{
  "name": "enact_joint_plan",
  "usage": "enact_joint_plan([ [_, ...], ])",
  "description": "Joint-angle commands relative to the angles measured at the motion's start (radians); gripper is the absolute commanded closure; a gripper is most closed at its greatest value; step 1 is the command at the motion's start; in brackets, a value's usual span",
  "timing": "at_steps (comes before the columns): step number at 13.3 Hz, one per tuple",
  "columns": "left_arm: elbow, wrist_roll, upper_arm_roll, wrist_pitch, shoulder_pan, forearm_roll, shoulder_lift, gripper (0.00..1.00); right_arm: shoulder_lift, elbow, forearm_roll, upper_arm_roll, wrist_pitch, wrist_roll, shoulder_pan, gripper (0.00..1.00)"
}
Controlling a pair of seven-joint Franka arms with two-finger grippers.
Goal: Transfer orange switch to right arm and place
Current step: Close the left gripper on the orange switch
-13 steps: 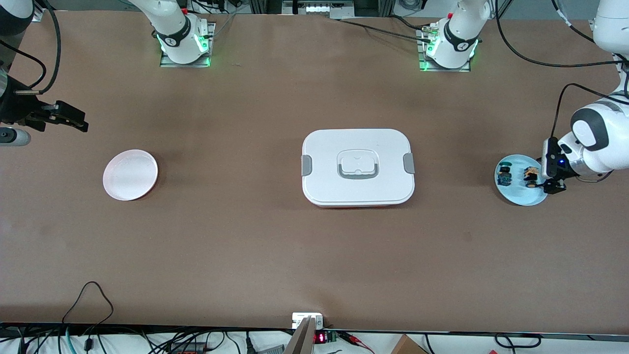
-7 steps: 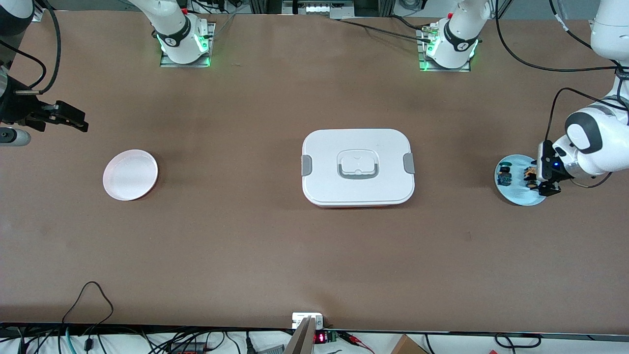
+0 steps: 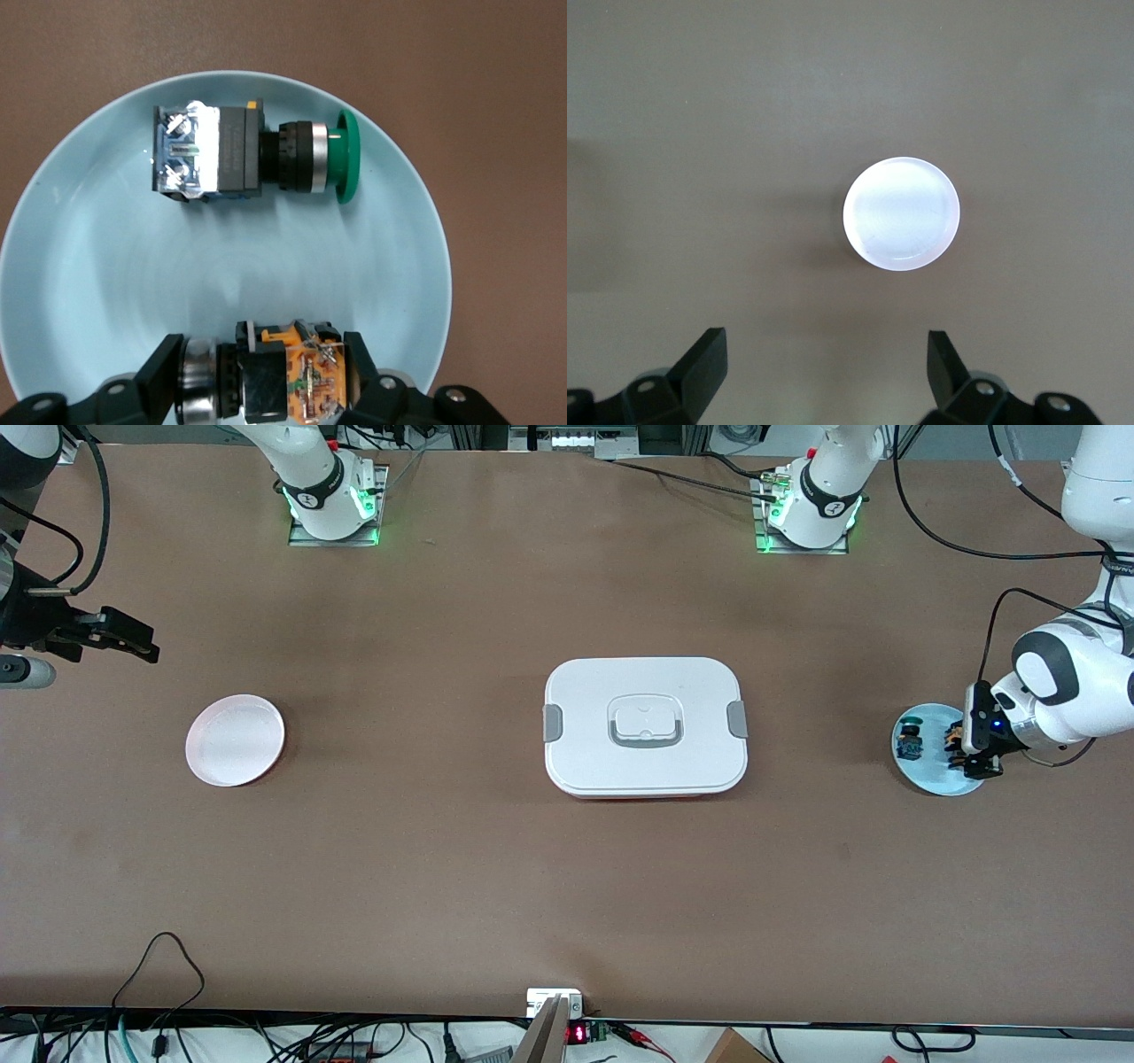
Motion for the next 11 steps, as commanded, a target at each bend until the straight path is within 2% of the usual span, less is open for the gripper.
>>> enact_joint_plan([
  [1, 0.019, 0.050, -0.018, 0.001, 0.028, -0.032, 0.011, 0.37, 0.002, 0.014, -0.006, -0.001, -0.011, -0.005, 0.002, 0.00],
  [3, 0.019, 0.050, -0.018, 0.001, 0.034, -0.032, 0.011, 0.42, 0.002, 0.013, -0.006, -0.001, -0.011, -0.005, 0.003, 0.00],
  [4, 0.019, 0.052, -0.018, 0.001, 0.034, -0.032, 0.011, 0.54, 0.002, 0.014, -0.006, -0.001, -0.011, -0.005, 0.003, 0.00],
  [7, 0.022, 0.058, -0.018, -0.002, 0.033, -0.032, 0.008, 1.00, 0.002, 0.014, -0.004, -0.001, -0.011, -0.005, 0.002, 0.00],
  [11, 0.106, 0.058, -0.020, -0.093, 0.034, -0.035, -0.003, 1.00, 0.002, 0.014, -0.003, -0.001, -0.011, -0.001, 0.003, 0.00],
])
